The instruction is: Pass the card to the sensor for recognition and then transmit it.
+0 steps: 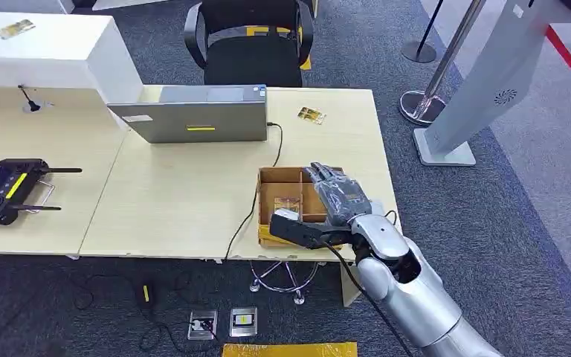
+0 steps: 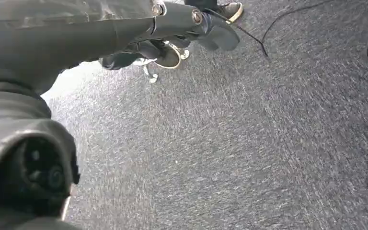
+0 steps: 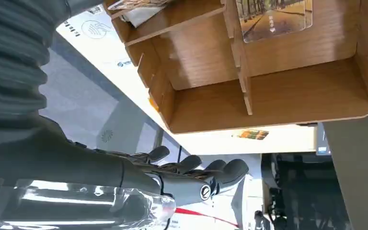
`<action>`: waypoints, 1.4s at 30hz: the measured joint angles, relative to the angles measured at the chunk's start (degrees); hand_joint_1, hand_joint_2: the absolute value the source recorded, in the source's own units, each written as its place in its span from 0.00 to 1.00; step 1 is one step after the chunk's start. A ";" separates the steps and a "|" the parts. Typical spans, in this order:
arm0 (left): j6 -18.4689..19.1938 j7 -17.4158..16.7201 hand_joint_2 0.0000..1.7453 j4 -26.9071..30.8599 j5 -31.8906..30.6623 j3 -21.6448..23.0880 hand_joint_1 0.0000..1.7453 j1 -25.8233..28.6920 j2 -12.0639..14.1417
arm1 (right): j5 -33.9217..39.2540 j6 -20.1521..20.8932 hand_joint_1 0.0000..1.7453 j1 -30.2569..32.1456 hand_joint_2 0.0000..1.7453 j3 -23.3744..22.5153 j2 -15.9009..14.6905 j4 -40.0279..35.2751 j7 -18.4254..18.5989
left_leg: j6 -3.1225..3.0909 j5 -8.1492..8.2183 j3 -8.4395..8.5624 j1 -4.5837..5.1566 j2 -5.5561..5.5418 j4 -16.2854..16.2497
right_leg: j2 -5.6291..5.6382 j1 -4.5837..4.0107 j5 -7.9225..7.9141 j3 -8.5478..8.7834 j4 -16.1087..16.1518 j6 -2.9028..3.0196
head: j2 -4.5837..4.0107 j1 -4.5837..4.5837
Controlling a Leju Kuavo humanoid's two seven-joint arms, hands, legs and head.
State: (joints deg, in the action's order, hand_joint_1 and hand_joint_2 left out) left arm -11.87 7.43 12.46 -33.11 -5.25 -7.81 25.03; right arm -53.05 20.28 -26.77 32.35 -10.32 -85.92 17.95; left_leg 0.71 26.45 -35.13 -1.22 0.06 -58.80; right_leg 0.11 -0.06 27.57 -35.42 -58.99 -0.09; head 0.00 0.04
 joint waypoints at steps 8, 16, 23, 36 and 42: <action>-0.22 -0.79 0.00 -0.07 -0.40 0.00 0.00 0.14 -1.14 | 0.02 0.11 0.00 0.00 1.00 0.00 0.20 0.09 0.33 | 0.00 0.00 0.01 0.00 0.00 0.00 | 0.00 0.00 0.00 0.00 0.00 0.00 | 0.00 -0.02; -0.68 -0.81 0.00 -0.17 -0.40 0.00 0.00 0.17 -2.05 | 0.09 0.11 0.00 0.18 1.00 -0.09 0.20 0.09 0.59 | 0.00 0.00 0.01 0.00 0.00 0.00 | 0.00 0.00 0.00 -0.01 0.00 0.00 | 0.00 0.00; -0.72 -1.03 0.00 -0.31 -0.31 0.00 0.00 0.22 -2.36 | 0.07 0.42 0.00 0.57 1.00 -0.11 0.20 0.09 0.94 | 0.00 0.00 0.01 0.00 0.00 0.00 | 0.00 0.00 0.00 -0.01 0.01 0.00 | 0.00 -0.02; -0.39 -1.07 0.00 -0.31 -0.35 0.00 0.00 0.23 -2.95 | 0.22 1.38 0.00 2.44 1.00 -0.44 0.29 -0.52 2.34 | 0.00 0.00 0.03 0.00 0.00 0.00 | 0.01 0.00 0.00 0.00 0.00 0.00 | 0.00 -0.02; -1.44 -3.13 0.00 -0.33 1.02 -0.26 0.00 0.23 -3.74 | 0.50 2.21 0.00 2.14 1.00 -0.24 1.14 -0.89 0.68 | 0.00 0.00 0.03 0.00 0.00 0.00 | 0.01 0.00 0.00 0.01 -0.01 0.00 | 0.00 -0.04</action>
State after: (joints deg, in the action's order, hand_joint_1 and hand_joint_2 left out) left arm -13.31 4.30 12.13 -32.09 -5.51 -7.58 21.29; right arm -52.55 22.49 -24.63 32.11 -9.18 -86.82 18.62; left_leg 0.71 26.45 -35.10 -1.22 0.06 -58.80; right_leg 0.11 -0.06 27.57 -35.40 -59.00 -0.09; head 0.00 0.00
